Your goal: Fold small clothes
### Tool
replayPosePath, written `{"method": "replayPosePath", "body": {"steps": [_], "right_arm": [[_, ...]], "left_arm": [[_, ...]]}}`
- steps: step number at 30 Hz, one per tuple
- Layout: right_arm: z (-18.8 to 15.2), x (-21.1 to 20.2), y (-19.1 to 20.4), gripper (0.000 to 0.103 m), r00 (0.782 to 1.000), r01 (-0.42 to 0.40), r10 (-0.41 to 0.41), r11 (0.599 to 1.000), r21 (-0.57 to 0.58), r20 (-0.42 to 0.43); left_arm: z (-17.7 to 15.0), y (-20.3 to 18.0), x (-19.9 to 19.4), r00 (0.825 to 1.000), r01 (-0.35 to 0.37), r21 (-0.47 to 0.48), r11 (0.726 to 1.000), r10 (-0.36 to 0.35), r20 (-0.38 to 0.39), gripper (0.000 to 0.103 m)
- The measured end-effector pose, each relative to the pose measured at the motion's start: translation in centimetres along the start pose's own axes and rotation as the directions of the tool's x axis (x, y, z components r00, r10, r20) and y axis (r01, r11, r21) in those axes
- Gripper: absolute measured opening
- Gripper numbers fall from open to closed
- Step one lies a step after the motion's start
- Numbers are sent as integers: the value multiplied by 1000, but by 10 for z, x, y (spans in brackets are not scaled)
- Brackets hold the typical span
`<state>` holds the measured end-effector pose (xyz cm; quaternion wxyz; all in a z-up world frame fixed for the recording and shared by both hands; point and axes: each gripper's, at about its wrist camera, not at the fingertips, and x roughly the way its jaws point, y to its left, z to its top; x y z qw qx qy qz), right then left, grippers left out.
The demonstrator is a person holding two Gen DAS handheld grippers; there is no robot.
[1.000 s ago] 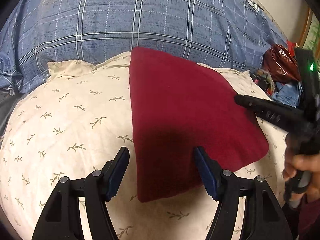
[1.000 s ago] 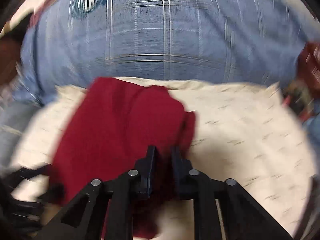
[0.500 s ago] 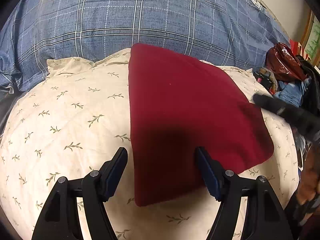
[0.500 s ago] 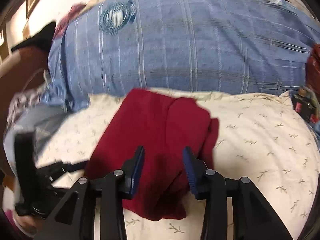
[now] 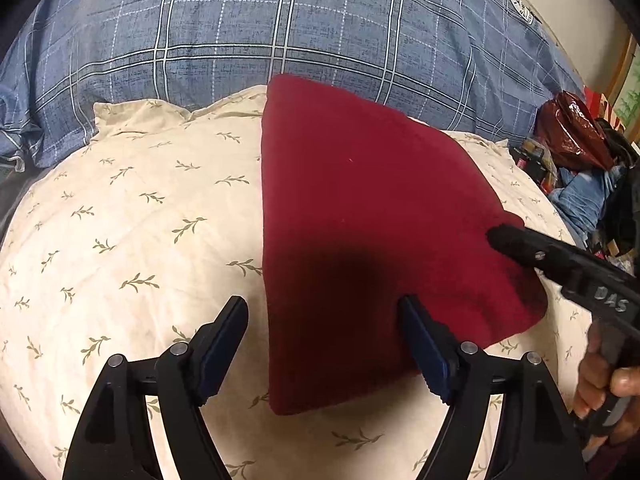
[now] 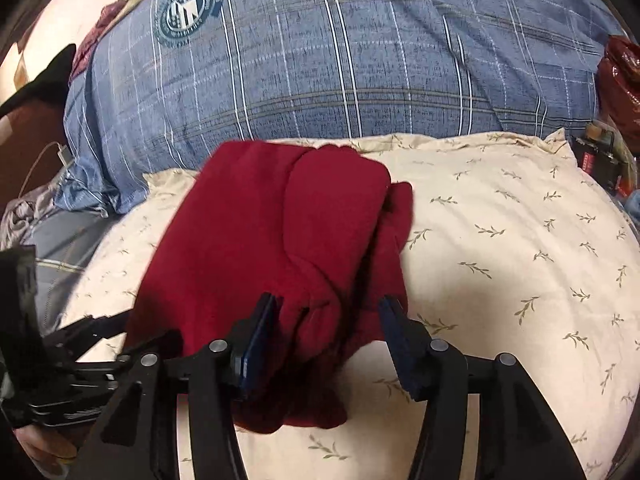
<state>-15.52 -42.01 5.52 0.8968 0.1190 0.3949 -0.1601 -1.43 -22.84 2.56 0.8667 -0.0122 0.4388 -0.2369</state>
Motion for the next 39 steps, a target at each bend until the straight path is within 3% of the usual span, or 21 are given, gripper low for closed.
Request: {"method": "replayPosePath", "body": {"steps": [8,12,17,19,21,23,29,35,37,38,39], "right_arm": [[13,-18,0,56,996,28,-30,999,32,88],[11,12,-1,55,993,114,-114,993,-14,-13],[7,10,-7,64,995,104,-104,995,-3,13],[8,5,-12,66,997,67,-68,997,28,22],[8,4,-21,77,999,24,-26,998,64,32],[9,6,-32,81,999,-5,1,995,104,40],[18,30,-59,84,992,-121,114,974,193,50],[26,71,-60,85,966,-254,259,946,200,3],[28,76,-59,75,959,-282,284,937,208,22],[29,77,-57,60,953,-298,301,932,206,17],[31,78,-54,50,950,-309,312,929,202,19]], "left_arm": [[-2,-4,-3,1000,-15,18,1000,15,3,78],[-4,-5,-4,1000,-14,18,1000,14,-1,78],[-2,-3,-8,1000,1,21,1000,0,-17,78],[3,2,-13,1000,25,11,1000,-24,-14,78],[8,10,-17,999,51,-10,999,-51,1,78],[15,22,-18,995,99,-49,994,-99,9,79],[32,44,6,982,186,-112,976,-188,-11,84],[40,55,46,957,276,-179,944,-288,-43,95],[46,54,52,957,282,-158,946,-290,-26,94],[48,52,57,956,283,-147,948,-291,-36,93],[51,49,59,954,290,-128,949,-297,-40,83]]}}
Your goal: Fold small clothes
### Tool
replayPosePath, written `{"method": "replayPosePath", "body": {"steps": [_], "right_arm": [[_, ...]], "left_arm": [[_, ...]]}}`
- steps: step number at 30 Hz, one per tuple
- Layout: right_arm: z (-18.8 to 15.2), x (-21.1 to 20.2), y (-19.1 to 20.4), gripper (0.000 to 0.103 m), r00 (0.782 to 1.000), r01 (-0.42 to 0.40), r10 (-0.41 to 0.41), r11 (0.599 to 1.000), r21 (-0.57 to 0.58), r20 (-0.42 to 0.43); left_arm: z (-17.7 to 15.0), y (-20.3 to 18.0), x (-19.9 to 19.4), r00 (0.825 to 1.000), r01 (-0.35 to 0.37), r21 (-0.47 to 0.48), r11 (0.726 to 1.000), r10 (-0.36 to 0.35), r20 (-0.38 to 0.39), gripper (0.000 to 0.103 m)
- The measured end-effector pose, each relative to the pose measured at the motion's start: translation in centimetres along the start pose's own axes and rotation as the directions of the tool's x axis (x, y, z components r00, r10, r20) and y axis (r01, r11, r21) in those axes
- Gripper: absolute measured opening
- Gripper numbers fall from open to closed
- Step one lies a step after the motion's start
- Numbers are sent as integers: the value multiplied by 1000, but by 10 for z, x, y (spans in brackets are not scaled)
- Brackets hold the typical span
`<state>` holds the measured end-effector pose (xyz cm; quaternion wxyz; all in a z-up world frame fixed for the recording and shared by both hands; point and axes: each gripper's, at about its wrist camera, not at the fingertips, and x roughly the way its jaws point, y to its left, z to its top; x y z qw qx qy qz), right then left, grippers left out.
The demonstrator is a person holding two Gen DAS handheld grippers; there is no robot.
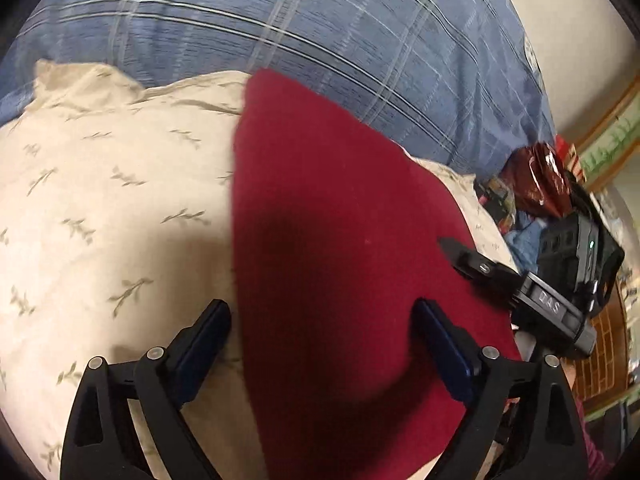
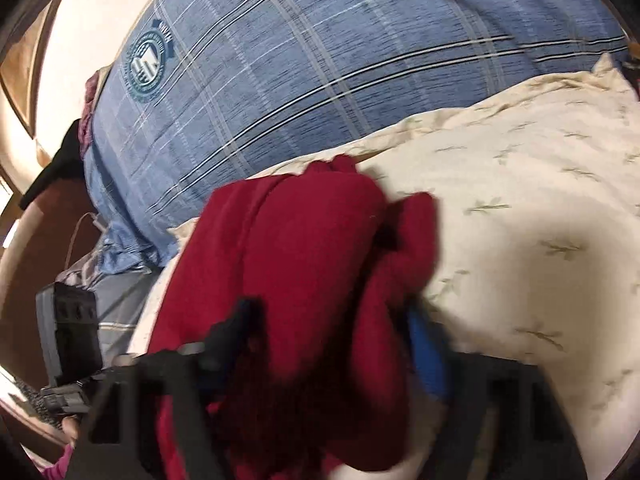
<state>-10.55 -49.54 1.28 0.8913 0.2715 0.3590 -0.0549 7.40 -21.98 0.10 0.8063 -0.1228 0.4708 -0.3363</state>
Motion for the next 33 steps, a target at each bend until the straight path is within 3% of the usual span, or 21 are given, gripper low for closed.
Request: {"method": "replayPosePath", "body": {"steps": [3,4,6,9,14,16,19,21,23,25,28,30,31,32,33], "right_arm": [[1,-4,16,36,1000,21,-21,999,-31,14],[1,-8,22,35,1000,26,-25,999,-40,19],[2,-17,30,33,1000,9,-8,999,-47,22],[-3,-33,49,32,998,-67,67,997,-45,2],[-33,-42,82,34,987,-153,150,987,-50,-58],[-48,-37,90,38,993,-98,90,990,-99,-79],[-60,-37,96,41,991,103,-118,977,-187,-68],[-62,-57,103,41,994,94,-103,978,-186,-37],[-67,-79,118,41,1000,21,-22,976,-216,-4],[-82,-90,145,40,1000,-20,16,952,-307,-15],[-106,-84,170,33,998,39,-56,896,-443,-25],[-115,-70,166,25,992,96,-123,876,-472,-25],[-118,-58,155,25,980,158,-195,873,-461,-34],[-122,-51,147,32,967,216,-253,861,-460,-21],[-124,-46,139,34,964,226,-265,862,-454,-23]], "left_arm": [[5,-6,1,1000,-25,23,999,25,-6,68],[5,-8,-3,1000,-30,32,999,30,-1,58],[4,-11,-20,1000,-24,46,999,24,8,49],[-6,-14,-52,999,-11,35,999,10,30,49],[-46,-11,-104,995,-91,35,995,90,45,50],[-67,-2,-107,990,-138,18,990,138,26,50],[-85,9,-99,978,-208,6,978,208,4,58],[-90,10,-104,976,-214,-6,977,214,47,60],[-91,5,-109,969,-237,0,971,237,73,63],[-96,0,-113,955,-276,5,961,274,115,65],[-109,-10,-117,935,-327,12,945,322,149,68],[-120,-17,-121,927,-343,13,939,336,166,68],[-127,-20,-125,923,-348,13,937,340,181,68],[-130,-22,-130,919,-352,14,936,342,194,69],[-134,-24,-131,915,-359,17,933,348,205,69]]}}
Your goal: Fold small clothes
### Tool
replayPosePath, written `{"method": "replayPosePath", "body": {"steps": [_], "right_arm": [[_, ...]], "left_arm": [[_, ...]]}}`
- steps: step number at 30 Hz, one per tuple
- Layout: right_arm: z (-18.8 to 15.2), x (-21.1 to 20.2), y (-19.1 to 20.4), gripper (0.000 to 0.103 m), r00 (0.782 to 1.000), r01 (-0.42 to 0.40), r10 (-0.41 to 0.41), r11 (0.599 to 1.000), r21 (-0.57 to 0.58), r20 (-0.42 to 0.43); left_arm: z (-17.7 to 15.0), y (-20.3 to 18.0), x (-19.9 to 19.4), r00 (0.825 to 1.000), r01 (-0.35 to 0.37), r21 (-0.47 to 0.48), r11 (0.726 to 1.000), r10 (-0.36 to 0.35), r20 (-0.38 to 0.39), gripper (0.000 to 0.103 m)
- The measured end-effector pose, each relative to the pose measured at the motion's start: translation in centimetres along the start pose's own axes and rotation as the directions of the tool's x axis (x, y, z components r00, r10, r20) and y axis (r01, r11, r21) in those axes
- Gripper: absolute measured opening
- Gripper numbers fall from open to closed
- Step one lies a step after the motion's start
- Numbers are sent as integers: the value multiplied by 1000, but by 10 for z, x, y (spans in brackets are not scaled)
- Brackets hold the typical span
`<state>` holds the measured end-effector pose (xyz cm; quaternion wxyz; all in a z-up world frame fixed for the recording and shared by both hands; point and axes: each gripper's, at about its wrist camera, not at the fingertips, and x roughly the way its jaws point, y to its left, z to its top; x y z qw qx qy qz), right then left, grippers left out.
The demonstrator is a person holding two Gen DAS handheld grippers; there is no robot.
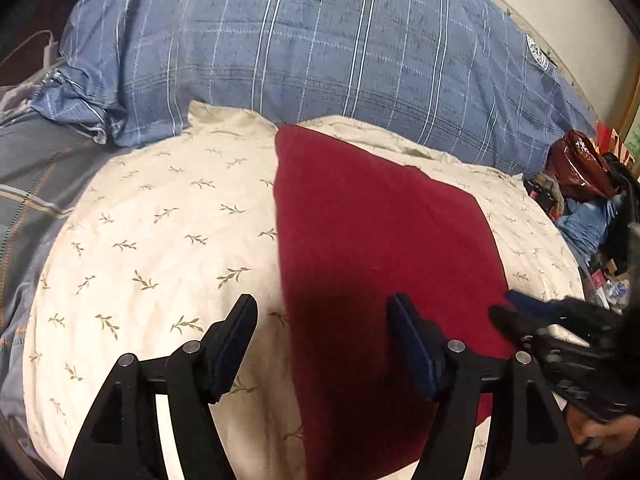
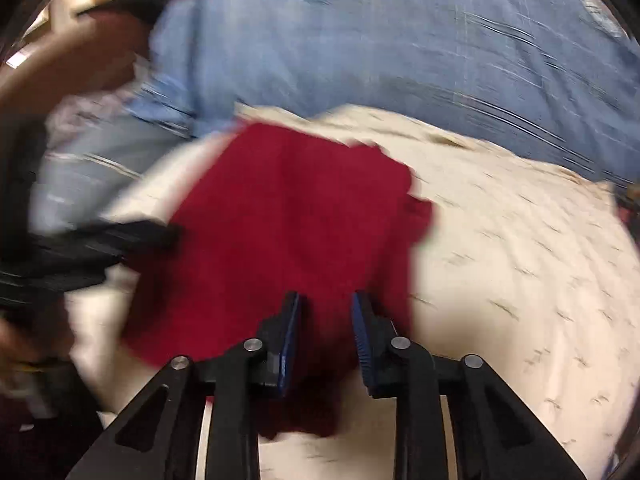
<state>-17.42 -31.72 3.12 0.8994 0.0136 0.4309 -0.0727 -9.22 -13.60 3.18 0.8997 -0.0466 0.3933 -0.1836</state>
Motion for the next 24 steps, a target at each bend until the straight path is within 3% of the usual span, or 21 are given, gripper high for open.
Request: {"method": "replayPosePath", "body": {"steps": [3,7,12,15,18,20,24], "right_arm": [[-3,-2,-14,35,998,-68,68,992,103,6],[0,-29,-2,38,998,-21,17,998,61,64],[-2,-51,21,38,988,-98,95,995,19,124],[-12,-43,31,36,991,-90,92,996,-26,100],[-23,-19,31,40,1000,1,0,1000,-30,16],[-27,-15,23,41,1000,-26,27,999,39,-9],[-21,-36,15,45,997,-73,69,991,117,34]], "left_arm": [[-4,-4,-7,999,-30,13,999,30,13,69],[-6,-12,-17,997,-67,27,997,66,36,69],[-15,-19,-27,996,-84,43,996,82,36,69],[-16,-19,-32,995,-89,51,995,86,50,69],[-16,-19,-38,994,-96,51,994,92,64,69],[-17,-18,-42,994,-94,50,994,91,67,69],[-19,-19,-50,991,-110,60,992,105,78,69]]}}
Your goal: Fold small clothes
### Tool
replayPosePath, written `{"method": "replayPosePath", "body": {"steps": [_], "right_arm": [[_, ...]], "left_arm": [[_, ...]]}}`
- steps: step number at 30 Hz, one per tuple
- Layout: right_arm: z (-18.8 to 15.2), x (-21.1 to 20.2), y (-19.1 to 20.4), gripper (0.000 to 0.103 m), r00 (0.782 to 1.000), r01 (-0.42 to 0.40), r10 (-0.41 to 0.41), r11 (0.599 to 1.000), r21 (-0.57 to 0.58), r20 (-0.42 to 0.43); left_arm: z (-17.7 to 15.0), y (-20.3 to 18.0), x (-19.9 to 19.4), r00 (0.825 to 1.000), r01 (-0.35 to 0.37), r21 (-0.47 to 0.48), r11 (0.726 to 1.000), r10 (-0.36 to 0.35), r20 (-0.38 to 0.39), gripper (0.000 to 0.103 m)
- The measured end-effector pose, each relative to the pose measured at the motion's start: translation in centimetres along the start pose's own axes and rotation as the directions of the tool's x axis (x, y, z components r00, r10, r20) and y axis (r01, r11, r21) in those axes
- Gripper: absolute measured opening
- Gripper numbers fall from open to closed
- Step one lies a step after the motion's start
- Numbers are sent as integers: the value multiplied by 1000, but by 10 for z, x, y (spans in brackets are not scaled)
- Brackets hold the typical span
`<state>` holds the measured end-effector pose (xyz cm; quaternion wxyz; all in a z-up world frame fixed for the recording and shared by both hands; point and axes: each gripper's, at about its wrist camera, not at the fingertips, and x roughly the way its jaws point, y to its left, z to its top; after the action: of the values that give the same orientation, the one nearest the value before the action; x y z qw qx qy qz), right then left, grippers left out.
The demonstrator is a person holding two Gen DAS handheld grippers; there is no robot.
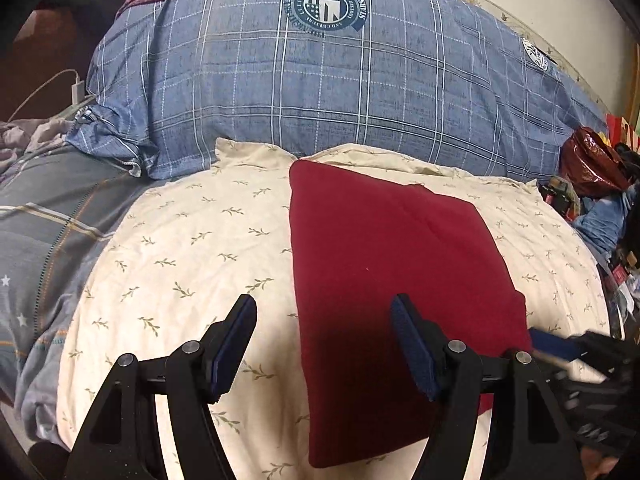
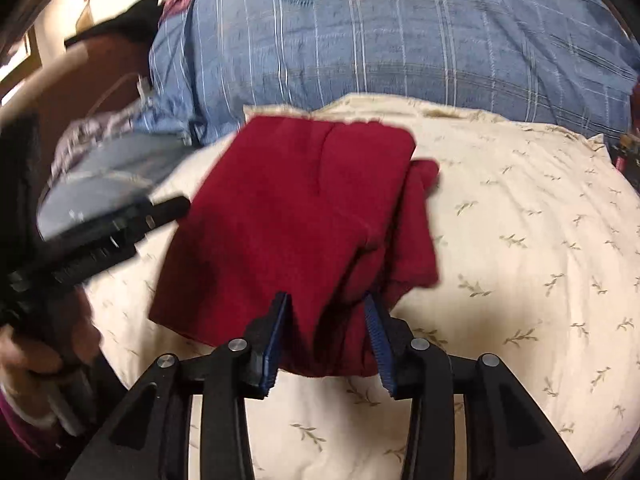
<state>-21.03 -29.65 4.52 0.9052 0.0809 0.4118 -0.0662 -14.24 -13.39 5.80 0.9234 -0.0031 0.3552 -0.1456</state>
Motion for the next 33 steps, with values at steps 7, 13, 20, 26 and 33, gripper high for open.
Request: {"method": "replayPosePath", "body": {"steps": [7,13,20,26,33], "right_arm": [[14,-35,14,75,987,69,-68,998,0,144],[20,-29,22,78,983,106,-106,994,10,149],[18,-26,25,83,983,117,-119,993,25,141],[15,-23,29,83,985,112,-113,994,17,130],[16,-20,29,83,986,103,-106,994,25,125]], "left_arm": [[2,0,-12,1000,1,-3,1000,-1,3,69],[-1,5,-27,999,-21,4,1000,21,37,69],[-5,14,-37,998,-32,-26,999,34,56,69],[-6,13,-38,998,-31,-18,999,32,62,69],[-5,14,-36,998,-33,-6,999,33,60,69]]}}
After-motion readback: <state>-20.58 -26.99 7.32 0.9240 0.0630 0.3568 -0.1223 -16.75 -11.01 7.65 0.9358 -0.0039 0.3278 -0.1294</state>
